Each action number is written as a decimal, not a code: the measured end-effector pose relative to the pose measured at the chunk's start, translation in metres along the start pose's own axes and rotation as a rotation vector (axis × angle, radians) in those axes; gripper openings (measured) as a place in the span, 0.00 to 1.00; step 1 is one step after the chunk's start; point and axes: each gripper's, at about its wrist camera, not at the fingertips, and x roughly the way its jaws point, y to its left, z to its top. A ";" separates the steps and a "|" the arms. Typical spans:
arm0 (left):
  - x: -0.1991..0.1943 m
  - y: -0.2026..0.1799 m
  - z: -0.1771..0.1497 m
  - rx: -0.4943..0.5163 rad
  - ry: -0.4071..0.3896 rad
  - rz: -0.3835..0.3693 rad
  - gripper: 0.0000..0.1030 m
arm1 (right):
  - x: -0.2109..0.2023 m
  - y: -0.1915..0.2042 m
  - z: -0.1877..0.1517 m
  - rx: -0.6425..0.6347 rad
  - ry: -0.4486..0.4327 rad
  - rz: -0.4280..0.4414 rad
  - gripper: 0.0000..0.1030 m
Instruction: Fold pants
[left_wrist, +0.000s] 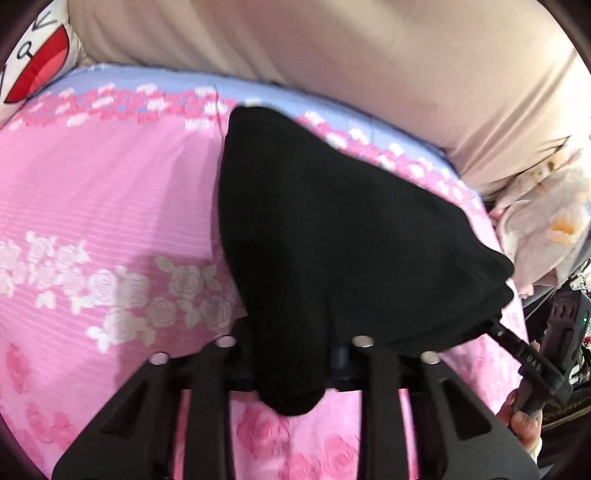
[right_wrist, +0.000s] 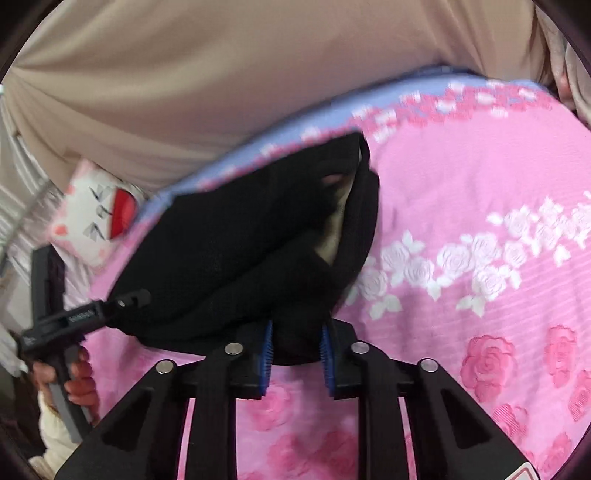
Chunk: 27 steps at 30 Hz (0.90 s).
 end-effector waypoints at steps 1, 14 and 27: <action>-0.008 -0.001 -0.003 0.004 0.005 -0.008 0.21 | -0.012 0.000 0.000 0.003 -0.010 0.013 0.15; -0.074 -0.014 -0.083 0.100 0.011 0.176 0.54 | -0.095 -0.054 -0.079 0.084 0.035 -0.128 0.20; 0.000 -0.070 0.019 0.146 -0.137 0.374 0.94 | -0.007 0.083 0.043 -0.358 -0.017 -0.086 0.38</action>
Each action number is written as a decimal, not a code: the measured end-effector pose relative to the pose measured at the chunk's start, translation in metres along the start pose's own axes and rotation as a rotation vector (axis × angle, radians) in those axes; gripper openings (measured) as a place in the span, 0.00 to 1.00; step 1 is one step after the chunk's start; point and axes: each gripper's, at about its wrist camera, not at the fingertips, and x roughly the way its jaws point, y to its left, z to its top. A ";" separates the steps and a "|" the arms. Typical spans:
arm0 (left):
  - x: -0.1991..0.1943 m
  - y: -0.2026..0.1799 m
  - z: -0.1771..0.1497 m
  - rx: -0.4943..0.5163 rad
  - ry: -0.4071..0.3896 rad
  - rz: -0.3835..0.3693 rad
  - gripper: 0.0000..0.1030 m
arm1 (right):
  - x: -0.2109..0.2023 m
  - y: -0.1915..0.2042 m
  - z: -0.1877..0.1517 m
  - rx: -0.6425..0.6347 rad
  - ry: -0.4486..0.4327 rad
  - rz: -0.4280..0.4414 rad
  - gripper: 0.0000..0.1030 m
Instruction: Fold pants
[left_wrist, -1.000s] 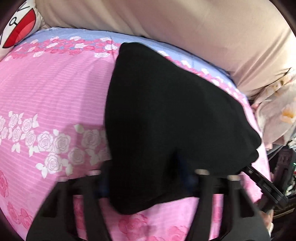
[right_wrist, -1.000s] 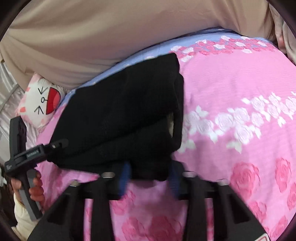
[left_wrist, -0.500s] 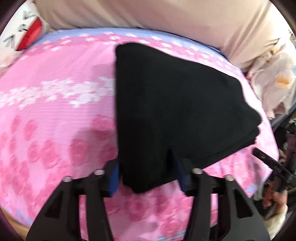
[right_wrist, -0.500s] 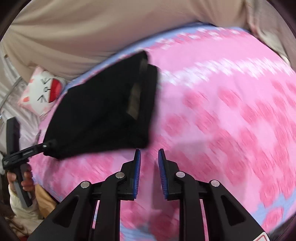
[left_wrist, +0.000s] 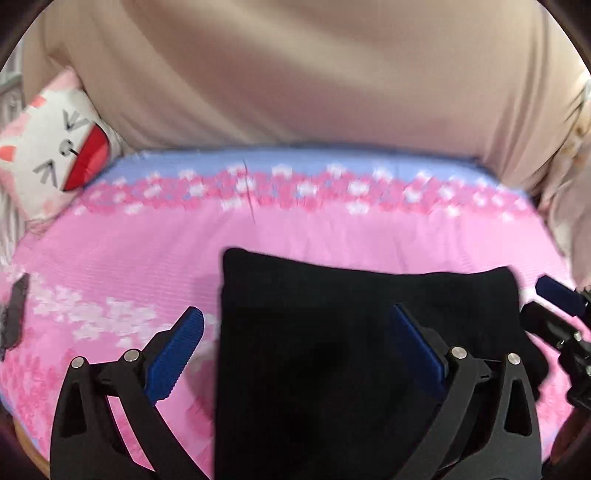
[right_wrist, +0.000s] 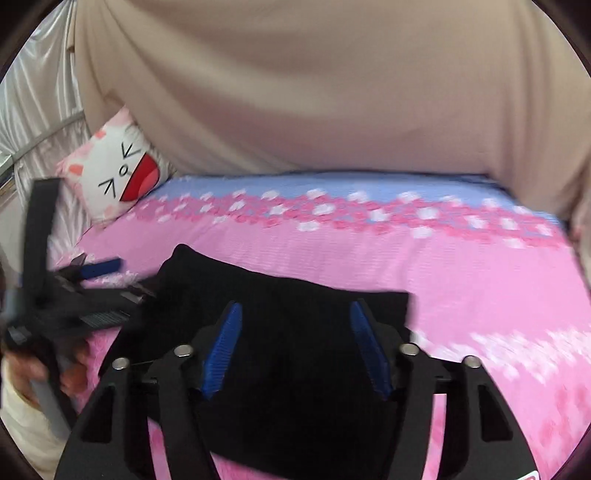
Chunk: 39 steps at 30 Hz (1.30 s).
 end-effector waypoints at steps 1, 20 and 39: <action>0.019 0.002 0.001 -0.005 0.023 0.042 0.93 | 0.017 -0.002 0.004 0.004 0.028 0.005 0.24; 0.007 0.064 -0.024 -0.071 -0.001 -0.107 0.95 | -0.021 -0.053 -0.052 0.200 -0.102 -0.073 0.61; -0.014 0.052 -0.117 0.094 0.089 -0.068 0.96 | -0.023 -0.021 -0.123 0.012 0.089 -0.217 0.26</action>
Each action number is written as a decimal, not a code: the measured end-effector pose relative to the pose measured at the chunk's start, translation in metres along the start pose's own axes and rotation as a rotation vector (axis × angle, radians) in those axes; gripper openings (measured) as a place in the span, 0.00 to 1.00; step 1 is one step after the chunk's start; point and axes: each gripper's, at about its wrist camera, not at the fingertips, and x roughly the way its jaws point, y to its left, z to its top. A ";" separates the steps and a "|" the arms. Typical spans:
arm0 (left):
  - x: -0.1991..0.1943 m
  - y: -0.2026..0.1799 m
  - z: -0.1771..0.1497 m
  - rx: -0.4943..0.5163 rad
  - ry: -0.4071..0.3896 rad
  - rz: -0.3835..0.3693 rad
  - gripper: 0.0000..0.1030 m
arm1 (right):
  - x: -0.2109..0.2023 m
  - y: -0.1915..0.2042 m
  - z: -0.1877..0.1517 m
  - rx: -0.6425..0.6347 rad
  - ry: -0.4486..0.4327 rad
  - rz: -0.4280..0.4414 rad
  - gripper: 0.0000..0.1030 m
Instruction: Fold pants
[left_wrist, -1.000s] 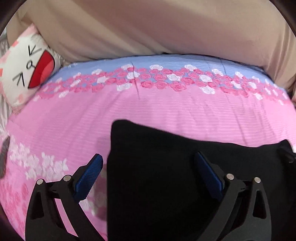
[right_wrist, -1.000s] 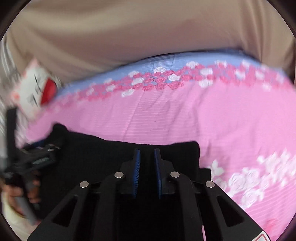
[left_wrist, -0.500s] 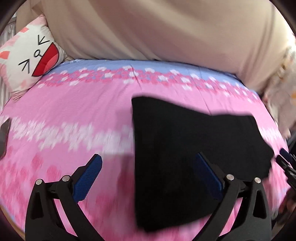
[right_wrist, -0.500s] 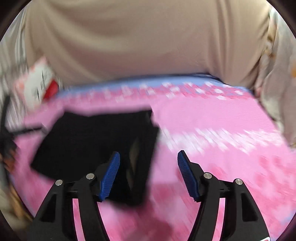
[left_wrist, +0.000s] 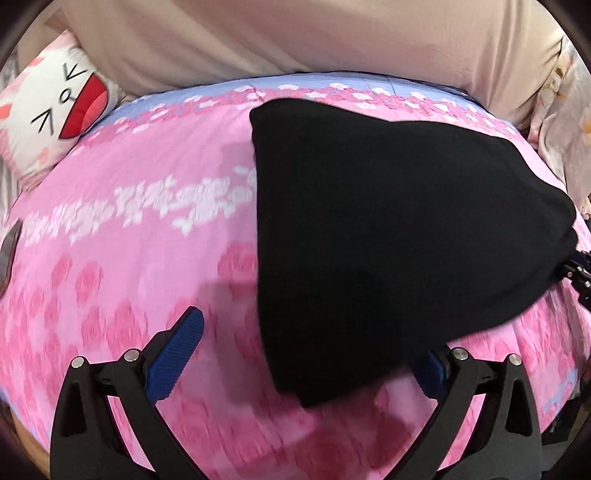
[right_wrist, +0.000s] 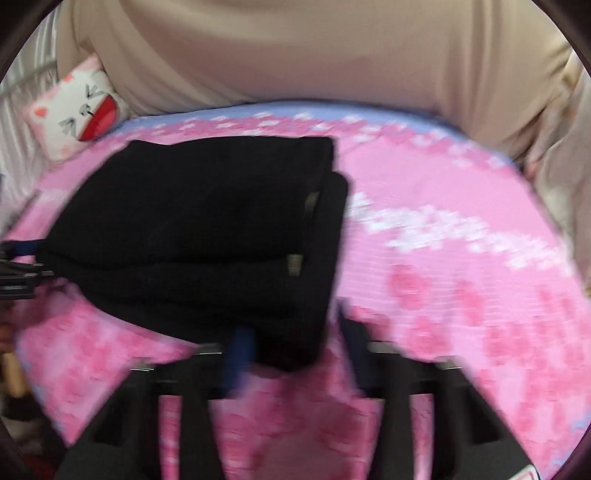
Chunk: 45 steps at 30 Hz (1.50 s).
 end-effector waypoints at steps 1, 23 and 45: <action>0.000 0.000 0.004 0.009 -0.006 0.004 0.96 | -0.003 -0.001 0.002 0.010 -0.010 -0.007 0.24; -0.007 -0.013 0.049 -0.045 -0.082 0.044 0.95 | -0.035 -0.019 0.042 0.200 -0.142 0.117 0.36; -0.047 0.077 0.003 -0.180 -0.130 0.103 0.95 | 0.021 0.168 0.121 -0.181 -0.041 0.319 0.39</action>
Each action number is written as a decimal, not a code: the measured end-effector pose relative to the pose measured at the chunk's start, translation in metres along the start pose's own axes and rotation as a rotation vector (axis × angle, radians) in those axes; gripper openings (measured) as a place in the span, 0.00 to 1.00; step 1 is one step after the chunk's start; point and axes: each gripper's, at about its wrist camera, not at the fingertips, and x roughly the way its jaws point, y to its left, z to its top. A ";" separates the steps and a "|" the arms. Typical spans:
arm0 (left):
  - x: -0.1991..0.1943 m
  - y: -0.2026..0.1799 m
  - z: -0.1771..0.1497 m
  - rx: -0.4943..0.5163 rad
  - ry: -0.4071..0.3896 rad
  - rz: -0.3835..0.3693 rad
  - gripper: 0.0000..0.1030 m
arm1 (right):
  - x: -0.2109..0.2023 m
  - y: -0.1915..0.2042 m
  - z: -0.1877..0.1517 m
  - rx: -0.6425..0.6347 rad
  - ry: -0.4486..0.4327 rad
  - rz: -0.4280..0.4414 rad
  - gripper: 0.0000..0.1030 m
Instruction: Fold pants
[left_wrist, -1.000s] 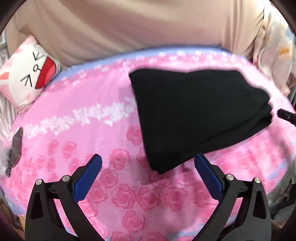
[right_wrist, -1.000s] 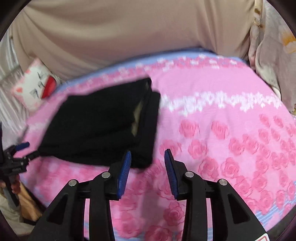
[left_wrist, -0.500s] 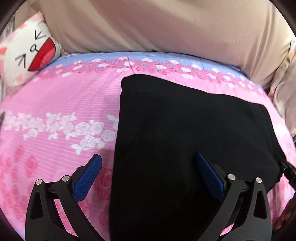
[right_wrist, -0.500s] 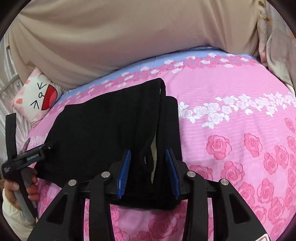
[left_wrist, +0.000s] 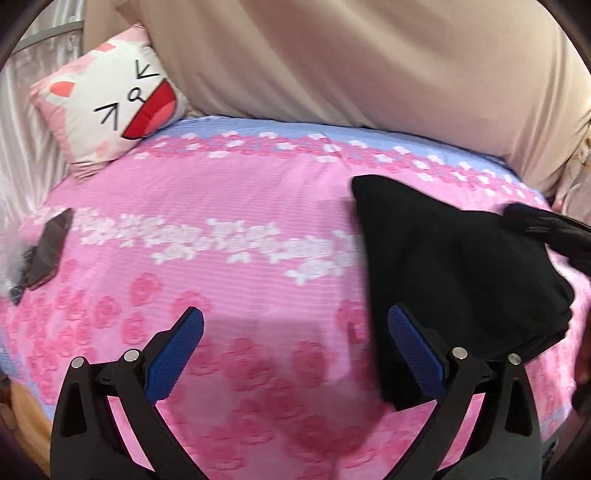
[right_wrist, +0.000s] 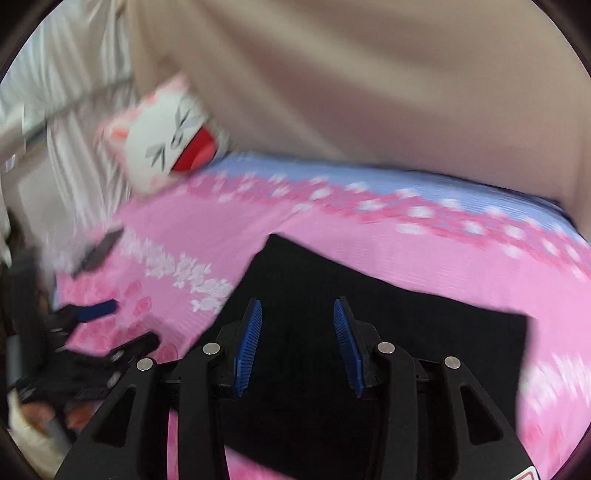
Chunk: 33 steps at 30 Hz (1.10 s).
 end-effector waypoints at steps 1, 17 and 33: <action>0.000 0.005 -0.001 0.002 0.002 0.015 0.95 | 0.024 0.006 0.004 -0.017 0.044 -0.002 0.39; 0.015 -0.014 0.011 0.064 0.021 0.017 0.95 | 0.022 0.017 -0.021 0.047 -0.036 -0.095 0.59; 0.007 -0.115 0.004 0.184 0.006 0.088 0.95 | -0.048 -0.094 -0.115 0.212 -0.037 -0.344 0.93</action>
